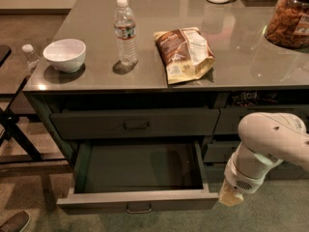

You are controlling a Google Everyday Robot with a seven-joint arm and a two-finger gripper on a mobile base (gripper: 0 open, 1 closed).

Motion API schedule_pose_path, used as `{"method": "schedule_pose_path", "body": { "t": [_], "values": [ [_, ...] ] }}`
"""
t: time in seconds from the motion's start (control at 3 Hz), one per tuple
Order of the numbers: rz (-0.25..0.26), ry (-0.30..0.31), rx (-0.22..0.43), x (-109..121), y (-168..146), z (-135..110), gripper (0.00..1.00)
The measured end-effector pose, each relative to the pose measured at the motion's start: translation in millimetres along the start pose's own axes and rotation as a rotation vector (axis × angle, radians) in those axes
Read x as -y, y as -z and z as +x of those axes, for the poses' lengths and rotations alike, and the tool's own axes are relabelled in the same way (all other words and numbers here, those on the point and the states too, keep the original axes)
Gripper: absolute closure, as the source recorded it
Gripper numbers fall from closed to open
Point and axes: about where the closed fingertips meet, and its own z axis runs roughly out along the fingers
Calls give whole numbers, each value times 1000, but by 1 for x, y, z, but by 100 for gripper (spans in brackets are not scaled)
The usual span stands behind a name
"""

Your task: Close middle drawer

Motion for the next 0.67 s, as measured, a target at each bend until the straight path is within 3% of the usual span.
{"method": "schedule_pose_path", "body": {
  "t": [0.67],
  "values": [
    [-73, -25, -21, -3, -60, 14, 100]
  ]
}}
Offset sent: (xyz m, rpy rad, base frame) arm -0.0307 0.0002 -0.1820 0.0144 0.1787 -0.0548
